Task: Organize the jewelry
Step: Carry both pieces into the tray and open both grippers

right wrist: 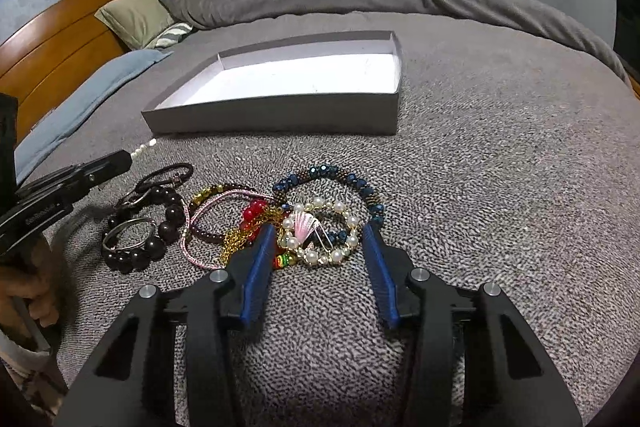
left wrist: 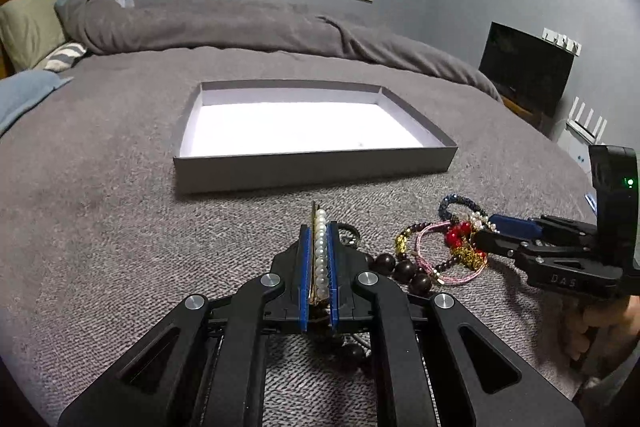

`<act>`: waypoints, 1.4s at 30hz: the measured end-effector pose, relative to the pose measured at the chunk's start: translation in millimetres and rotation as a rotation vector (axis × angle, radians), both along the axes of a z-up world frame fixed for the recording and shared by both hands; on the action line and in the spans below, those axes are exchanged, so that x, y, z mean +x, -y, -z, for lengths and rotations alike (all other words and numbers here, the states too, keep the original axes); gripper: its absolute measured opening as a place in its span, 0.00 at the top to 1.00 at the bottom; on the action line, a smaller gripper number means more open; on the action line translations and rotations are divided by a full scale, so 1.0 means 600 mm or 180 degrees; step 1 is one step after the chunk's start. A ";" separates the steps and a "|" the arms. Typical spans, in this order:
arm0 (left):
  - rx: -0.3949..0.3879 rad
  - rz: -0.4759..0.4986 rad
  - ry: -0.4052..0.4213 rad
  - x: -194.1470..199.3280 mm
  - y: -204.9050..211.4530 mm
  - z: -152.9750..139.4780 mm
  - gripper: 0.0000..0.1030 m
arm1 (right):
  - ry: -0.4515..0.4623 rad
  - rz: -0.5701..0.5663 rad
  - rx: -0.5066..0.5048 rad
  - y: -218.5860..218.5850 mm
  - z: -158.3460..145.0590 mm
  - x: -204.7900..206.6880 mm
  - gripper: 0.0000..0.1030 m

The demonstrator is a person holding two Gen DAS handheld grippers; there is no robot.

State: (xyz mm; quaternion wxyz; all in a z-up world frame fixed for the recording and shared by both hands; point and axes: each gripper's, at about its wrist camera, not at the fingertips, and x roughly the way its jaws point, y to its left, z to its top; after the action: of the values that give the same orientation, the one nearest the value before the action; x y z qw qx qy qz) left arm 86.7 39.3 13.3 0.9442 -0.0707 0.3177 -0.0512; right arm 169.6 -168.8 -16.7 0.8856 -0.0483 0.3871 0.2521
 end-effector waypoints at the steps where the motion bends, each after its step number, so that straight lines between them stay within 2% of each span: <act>1: -0.0002 0.0002 0.0006 -0.001 -0.001 -0.001 0.92 | 0.0013 -0.0001 0.0024 0.002 -0.001 -0.001 0.64; 15: 0.0017 -0.0022 0.0213 -0.006 -0.018 -0.030 0.92 | 0.0337 0.0104 0.0341 0.036 -0.060 -0.009 0.64; 26: 0.0092 -0.0154 0.0258 0.060 -0.051 -0.061 0.92 | 0.0463 0.0118 0.0302 0.014 -0.091 0.070 0.64; 34: 0.0120 -0.0288 -0.0006 0.150 -0.085 -0.049 0.92 | 0.0405 0.0018 0.0228 -0.030 -0.087 0.147 0.64; 42: 0.0182 -0.0292 -0.0358 0.219 -0.083 -0.012 0.92 | 0.0156 -0.0092 -0.0005 -0.063 -0.047 0.204 0.64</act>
State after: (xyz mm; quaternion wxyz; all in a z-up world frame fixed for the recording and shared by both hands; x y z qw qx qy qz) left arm 218.1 88.8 20.7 0.9278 -0.0610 0.3680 0.0052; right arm 291.7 -131.2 11.2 0.8910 -0.0608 0.3648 0.2633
